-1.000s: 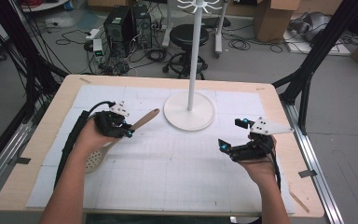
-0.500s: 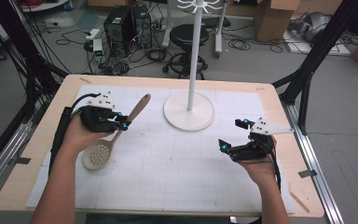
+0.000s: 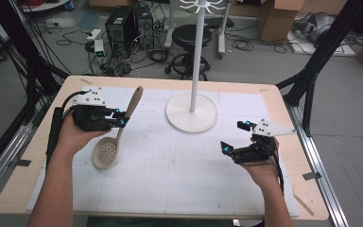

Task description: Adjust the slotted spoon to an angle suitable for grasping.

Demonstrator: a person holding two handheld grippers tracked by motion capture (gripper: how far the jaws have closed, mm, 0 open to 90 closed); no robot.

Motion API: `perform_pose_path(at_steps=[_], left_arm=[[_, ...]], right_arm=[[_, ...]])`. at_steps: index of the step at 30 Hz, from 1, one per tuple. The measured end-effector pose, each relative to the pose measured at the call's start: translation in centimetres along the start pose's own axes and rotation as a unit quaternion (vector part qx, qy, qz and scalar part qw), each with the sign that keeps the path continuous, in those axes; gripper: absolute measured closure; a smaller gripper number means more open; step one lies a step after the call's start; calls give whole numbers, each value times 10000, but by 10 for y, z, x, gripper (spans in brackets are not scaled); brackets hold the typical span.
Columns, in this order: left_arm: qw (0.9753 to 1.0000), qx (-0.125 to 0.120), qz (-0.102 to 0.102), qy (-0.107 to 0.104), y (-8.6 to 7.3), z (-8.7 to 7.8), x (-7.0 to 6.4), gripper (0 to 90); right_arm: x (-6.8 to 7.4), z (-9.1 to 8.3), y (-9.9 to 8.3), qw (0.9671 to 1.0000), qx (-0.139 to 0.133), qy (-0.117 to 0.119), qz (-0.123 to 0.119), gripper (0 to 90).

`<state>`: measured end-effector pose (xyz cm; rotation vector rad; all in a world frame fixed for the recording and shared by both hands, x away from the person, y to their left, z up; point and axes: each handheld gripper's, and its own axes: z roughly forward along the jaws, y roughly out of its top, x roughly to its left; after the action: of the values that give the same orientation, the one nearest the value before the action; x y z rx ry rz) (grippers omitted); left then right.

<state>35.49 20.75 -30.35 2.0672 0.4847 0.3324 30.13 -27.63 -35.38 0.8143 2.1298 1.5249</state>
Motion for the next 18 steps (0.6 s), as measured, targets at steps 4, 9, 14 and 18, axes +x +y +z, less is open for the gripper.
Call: perform_pose_path(at_steps=[4, 9, 14, 18], left_arm=[[9998, -212, 43, -1, 6, -8, 0, 747], [9982, -561, 50, -196, 14, -19, -4, 747], [9971, -710, 52, -281, 22, -25, -4, 747], [9974, -647, 121, -308, 29, -27, -3, 747]], right_arm=[[0, -1, 0, 10000, -1, -7, 11, 15], [0, -4, 1, 10000, -71, -6, 48, 15], [-1, -3, 2, 9999, -100, -16, 64, 15], [-1, -3, 2, 10000, -81, -15, 47, 15]])
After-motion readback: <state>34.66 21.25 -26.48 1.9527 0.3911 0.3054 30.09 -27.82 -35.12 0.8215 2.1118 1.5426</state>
